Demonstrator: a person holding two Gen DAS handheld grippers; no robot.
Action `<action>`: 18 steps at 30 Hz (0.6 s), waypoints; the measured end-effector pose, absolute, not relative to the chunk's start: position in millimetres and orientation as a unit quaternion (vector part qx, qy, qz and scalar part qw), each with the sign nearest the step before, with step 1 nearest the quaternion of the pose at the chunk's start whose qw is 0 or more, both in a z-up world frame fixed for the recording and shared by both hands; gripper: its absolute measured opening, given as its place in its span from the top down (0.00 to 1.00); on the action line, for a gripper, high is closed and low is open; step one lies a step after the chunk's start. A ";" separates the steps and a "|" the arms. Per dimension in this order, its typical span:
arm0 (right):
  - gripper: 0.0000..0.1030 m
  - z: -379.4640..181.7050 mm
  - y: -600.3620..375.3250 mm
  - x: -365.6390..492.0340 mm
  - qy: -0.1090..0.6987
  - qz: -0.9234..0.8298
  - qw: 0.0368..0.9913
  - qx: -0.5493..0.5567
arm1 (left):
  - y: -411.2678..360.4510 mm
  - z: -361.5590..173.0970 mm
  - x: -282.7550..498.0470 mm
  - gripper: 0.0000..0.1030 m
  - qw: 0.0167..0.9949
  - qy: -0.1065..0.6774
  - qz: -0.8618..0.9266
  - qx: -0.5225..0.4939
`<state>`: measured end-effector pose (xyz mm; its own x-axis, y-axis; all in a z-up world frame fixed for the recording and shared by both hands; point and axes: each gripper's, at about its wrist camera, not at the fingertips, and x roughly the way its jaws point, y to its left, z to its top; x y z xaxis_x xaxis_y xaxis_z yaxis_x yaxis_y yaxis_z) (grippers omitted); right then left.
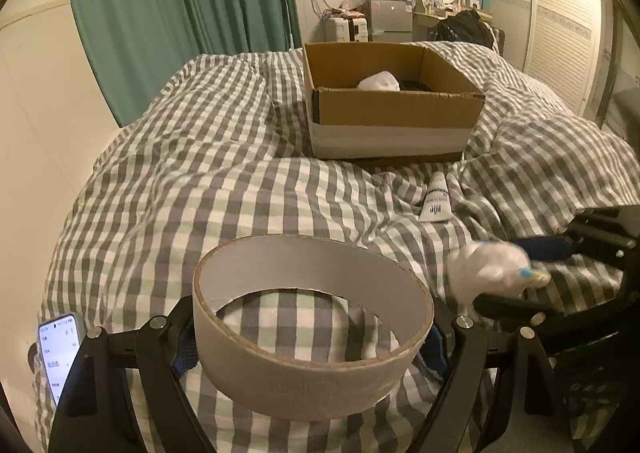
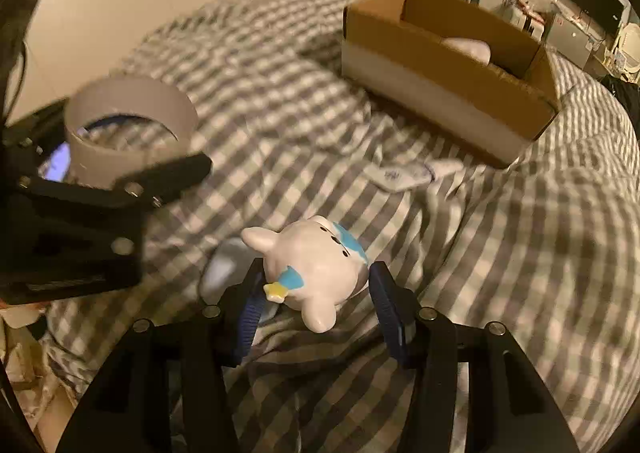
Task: Organize objects
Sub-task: 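Grasp the white figurine with blue trim with the right tool, then lower the tape roll and figurine into the box and open both tools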
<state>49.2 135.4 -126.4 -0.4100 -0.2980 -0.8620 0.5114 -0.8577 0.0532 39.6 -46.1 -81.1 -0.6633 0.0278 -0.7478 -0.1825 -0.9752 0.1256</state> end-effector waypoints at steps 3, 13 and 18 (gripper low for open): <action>0.50 -110.1 140.1 49.6 0.111 -0.849 0.235 0.459 | -45.9 -70.3 33.8 0.16 0.059 0.091 0.911 -0.397; 0.51 -38.3 163.9 16.3 0.113 -0.899 0.196 0.376 | -28.7 -19.9 -20.7 0.16 0.068 0.080 0.928 -0.357; 0.51 -2.4 175.8 -15.6 0.108 -0.916 0.177 0.343 | -16.9 0.0 -58.1 0.16 0.070 0.071 0.934 -0.342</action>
